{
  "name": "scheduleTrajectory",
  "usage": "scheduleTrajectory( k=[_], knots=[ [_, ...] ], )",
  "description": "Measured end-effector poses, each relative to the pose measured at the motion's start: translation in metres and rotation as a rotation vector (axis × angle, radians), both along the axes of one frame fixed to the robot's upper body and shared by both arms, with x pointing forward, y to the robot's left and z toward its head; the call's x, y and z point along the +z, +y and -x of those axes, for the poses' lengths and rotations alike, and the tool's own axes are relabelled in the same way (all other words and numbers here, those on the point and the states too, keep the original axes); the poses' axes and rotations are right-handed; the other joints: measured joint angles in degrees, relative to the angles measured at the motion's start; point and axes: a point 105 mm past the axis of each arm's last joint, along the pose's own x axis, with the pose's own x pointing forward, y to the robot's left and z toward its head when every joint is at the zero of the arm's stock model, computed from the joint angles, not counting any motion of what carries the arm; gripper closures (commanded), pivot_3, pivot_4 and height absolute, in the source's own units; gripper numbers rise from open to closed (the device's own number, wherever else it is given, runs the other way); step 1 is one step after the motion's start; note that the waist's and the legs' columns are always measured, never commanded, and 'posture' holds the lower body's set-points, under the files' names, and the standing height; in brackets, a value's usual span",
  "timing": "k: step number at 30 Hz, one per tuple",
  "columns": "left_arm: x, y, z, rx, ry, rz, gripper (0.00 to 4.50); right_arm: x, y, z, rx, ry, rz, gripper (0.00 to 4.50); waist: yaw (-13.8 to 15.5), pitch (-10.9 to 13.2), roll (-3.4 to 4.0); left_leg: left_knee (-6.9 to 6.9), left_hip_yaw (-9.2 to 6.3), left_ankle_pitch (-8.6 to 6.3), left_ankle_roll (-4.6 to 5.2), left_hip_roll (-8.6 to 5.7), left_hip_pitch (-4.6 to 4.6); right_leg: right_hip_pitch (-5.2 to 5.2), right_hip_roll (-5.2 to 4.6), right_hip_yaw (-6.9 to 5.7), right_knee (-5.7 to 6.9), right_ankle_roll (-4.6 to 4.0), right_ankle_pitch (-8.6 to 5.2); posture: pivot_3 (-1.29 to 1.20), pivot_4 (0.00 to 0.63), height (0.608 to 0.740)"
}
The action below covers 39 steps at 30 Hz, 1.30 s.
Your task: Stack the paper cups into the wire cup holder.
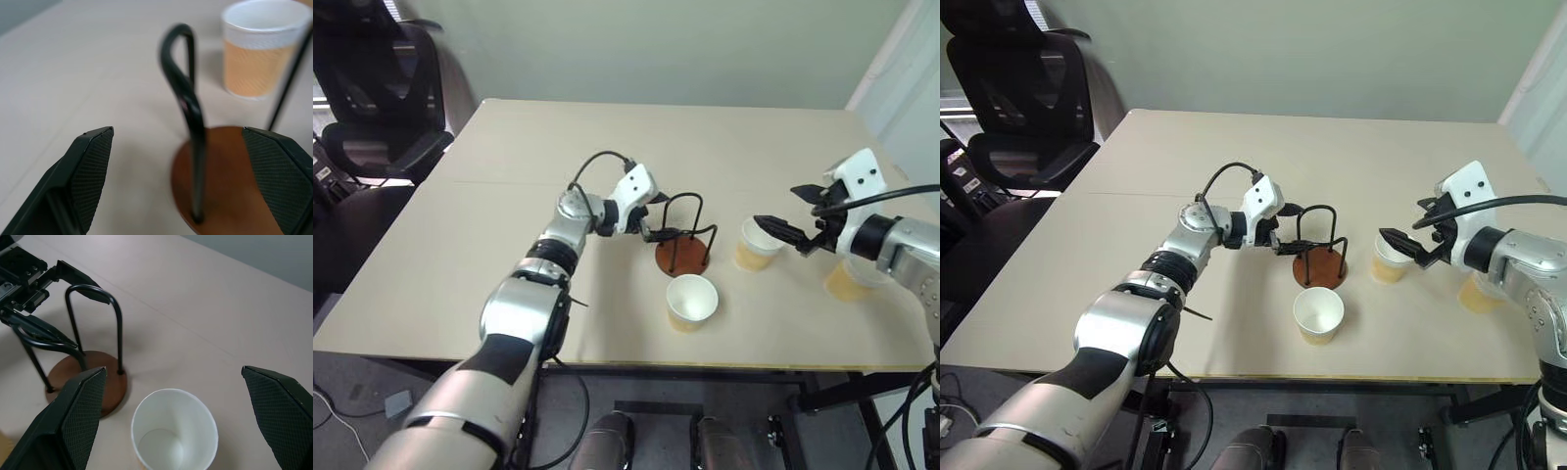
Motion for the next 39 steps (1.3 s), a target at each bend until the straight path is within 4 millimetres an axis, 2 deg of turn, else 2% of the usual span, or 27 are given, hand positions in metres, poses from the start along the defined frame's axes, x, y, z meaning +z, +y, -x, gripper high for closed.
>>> scheduleTrajectory(
  k=[4, 10, 21, 29, 39],
  knots=[
    [-0.002, 0.032, -0.001, 0.012, -0.006, -0.122, 0.02, 0.003, -0.003, 0.004, 0.014, 0.02, 0.014, 0.0, -0.11, 0.0, 0.0, 0.0, -0.01, 0.0, 0.0, 0.0, 0.0, 0.0, 0.0, 0.01, 0.0, -0.06, -0.04, 0.0, 0.15, 0.74],
    [0.0, 0.048, -0.002, 0.031, -0.037, -0.175, 0.02, 0.006, -0.004, 0.011, 0.059, 0.05, 0.044, 0.0, 0.3, 0.0, 0.0, 0.03, -0.01, 0.0, 0.05, -0.01, -0.09, -0.01, -0.04, 0.02, -0.02, -0.2, -0.12, 0.0, 0.15, 0.74],
    [0.024, 0.053, -0.004, 0.053, -0.033, -0.021, 0.02, 0.003, -0.019, 0.024, 0.066, 0.107, 0.115, 0.0, 0.05, 0.0, 0.0, -0.02, -0.02, -0.03, 0.0, 0.01, -0.09, -0.06, -0.02, 0.02, -0.01, -0.14, -0.15, 0.0, 0.15, 0.74],
    [0.032, 0.06, -0.006, 0.079, -0.043, 0.014, 0.02, 0.0, -0.023, 0.036, 0.076, 0.141, 0.128, 0.0, 0.12, 0.0, 0.0, 0.0, 0.0, -0.04, 0.02, 0.0, -0.11, -0.04, -0.03, 0.02, -0.02, -0.1, -0.22, 0.0, 0.15, 0.74],
    [0.033, 0.058, -0.007, 0.088, -0.051, 0.025, 0.02, -0.002, -0.03, 0.045, 0.059, 0.157, 0.157, 0.0, 0.16, 0.0, 0.0, 0.02, 0.0, -0.02, 0.04, 0.0, -0.11, -0.04, -0.03, 0.01, 0.01, -0.11, -0.27, 0.0, 0.15, 0.74]
  ],
)
